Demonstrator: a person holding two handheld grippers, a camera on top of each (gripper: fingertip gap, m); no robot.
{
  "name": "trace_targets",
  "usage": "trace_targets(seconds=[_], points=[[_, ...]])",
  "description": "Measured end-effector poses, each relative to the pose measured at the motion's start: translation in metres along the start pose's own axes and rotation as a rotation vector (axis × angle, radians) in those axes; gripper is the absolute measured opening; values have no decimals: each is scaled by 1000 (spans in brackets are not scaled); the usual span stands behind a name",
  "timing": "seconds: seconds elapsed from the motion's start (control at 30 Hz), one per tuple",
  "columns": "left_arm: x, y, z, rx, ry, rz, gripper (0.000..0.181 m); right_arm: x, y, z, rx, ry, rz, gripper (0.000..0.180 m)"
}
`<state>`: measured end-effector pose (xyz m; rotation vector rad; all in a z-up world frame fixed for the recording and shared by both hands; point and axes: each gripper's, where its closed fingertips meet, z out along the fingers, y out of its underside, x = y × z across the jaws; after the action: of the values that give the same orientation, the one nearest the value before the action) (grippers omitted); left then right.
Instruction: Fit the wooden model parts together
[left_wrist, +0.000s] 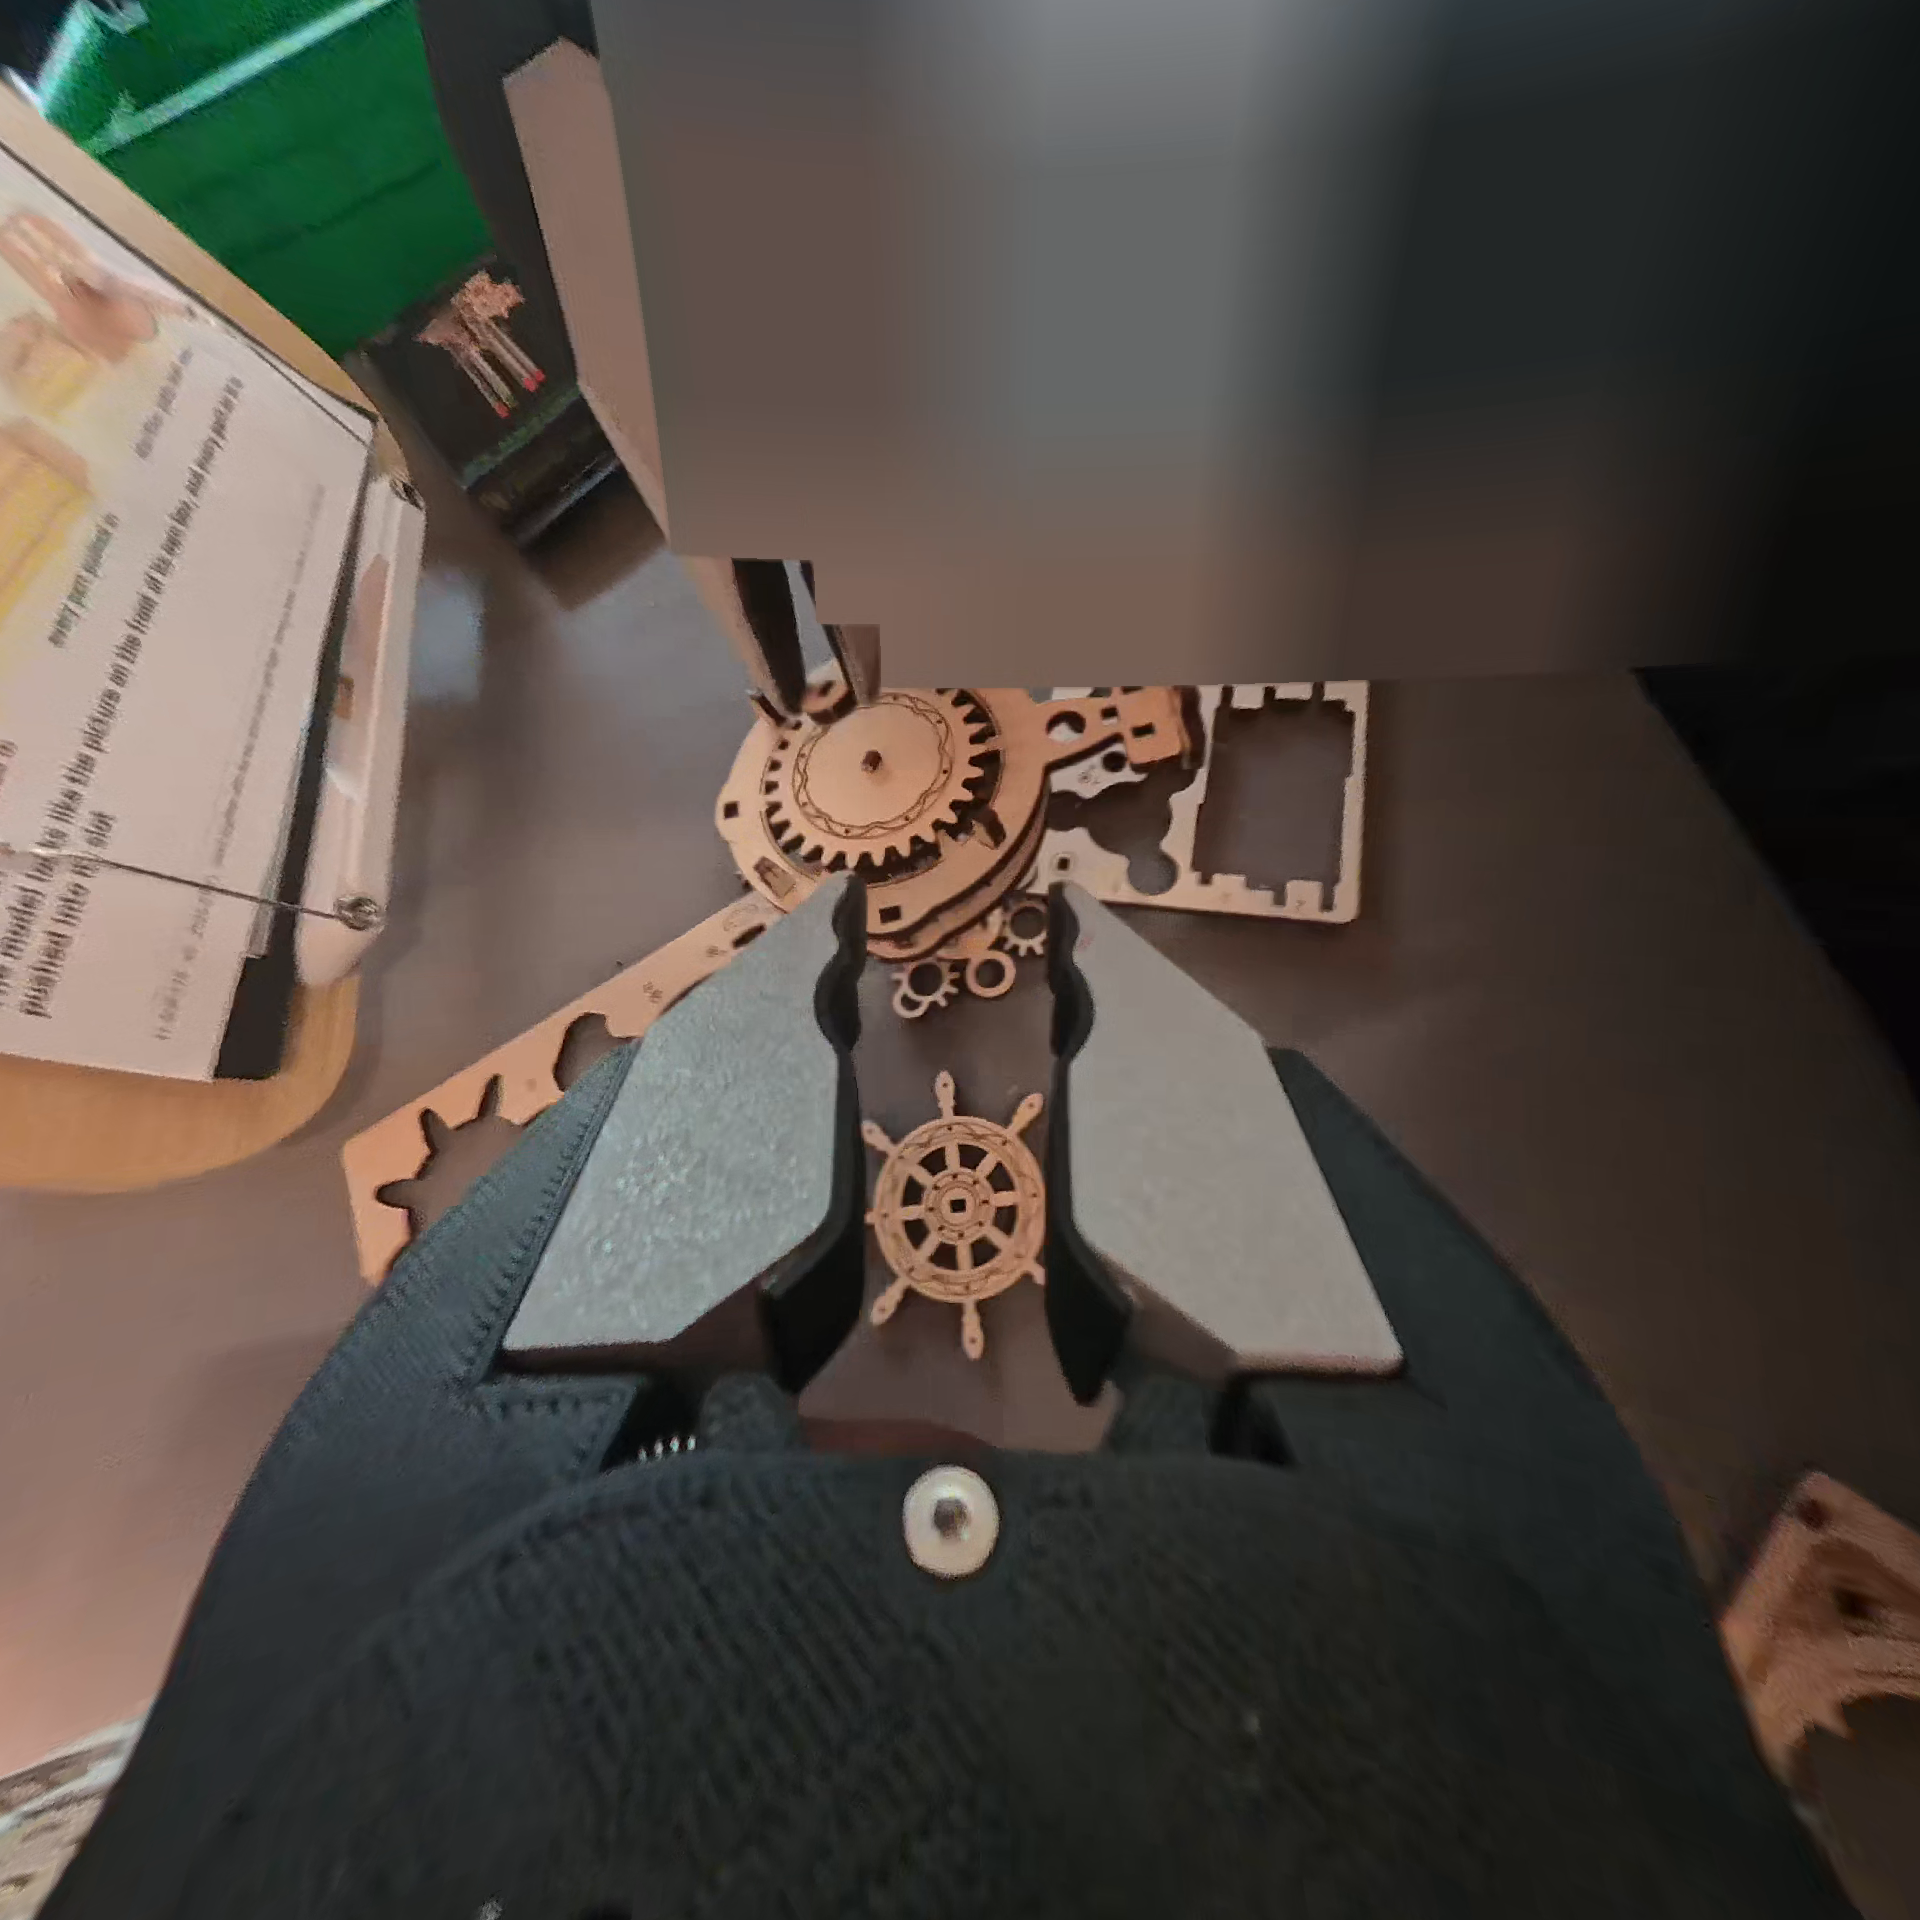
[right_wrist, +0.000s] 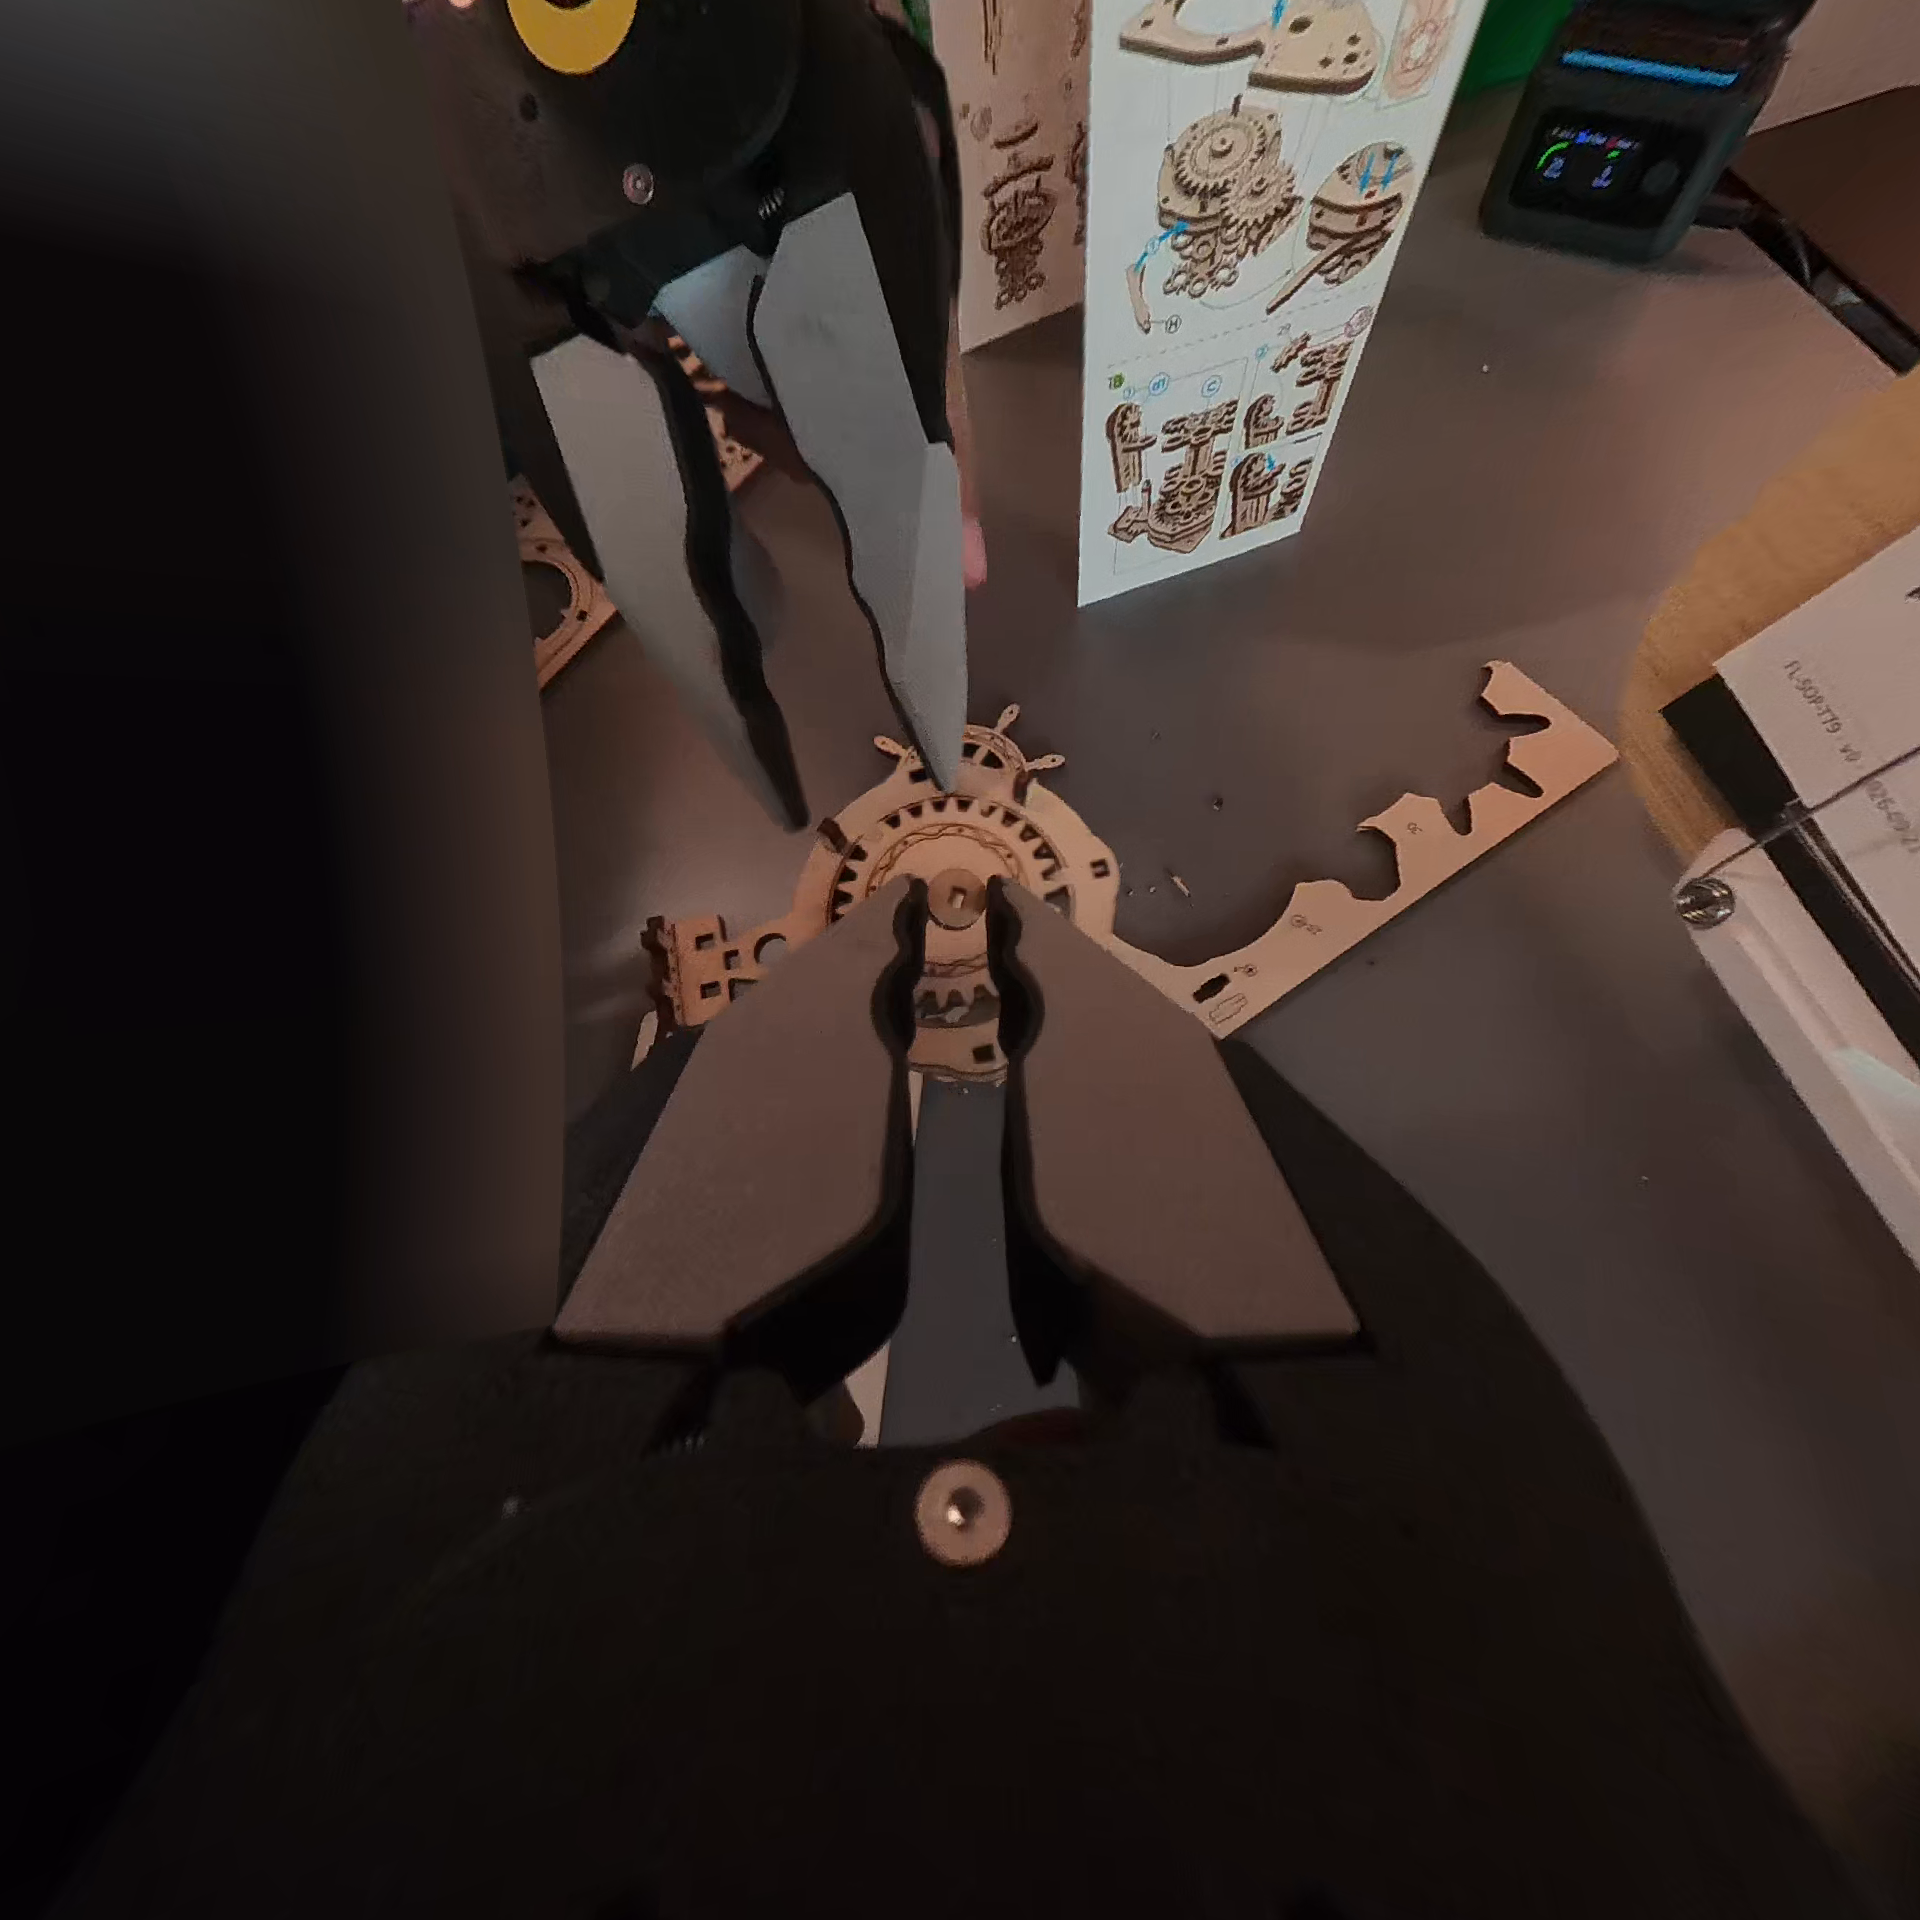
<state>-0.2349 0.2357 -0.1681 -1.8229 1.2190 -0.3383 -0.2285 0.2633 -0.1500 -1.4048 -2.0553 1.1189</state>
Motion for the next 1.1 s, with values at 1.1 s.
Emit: trace_targets(seconds=[1.1], points=[[6, -11, 8, 51, -219, -37, 22, -6, 10, 6, -128, 75, -116, 8]])
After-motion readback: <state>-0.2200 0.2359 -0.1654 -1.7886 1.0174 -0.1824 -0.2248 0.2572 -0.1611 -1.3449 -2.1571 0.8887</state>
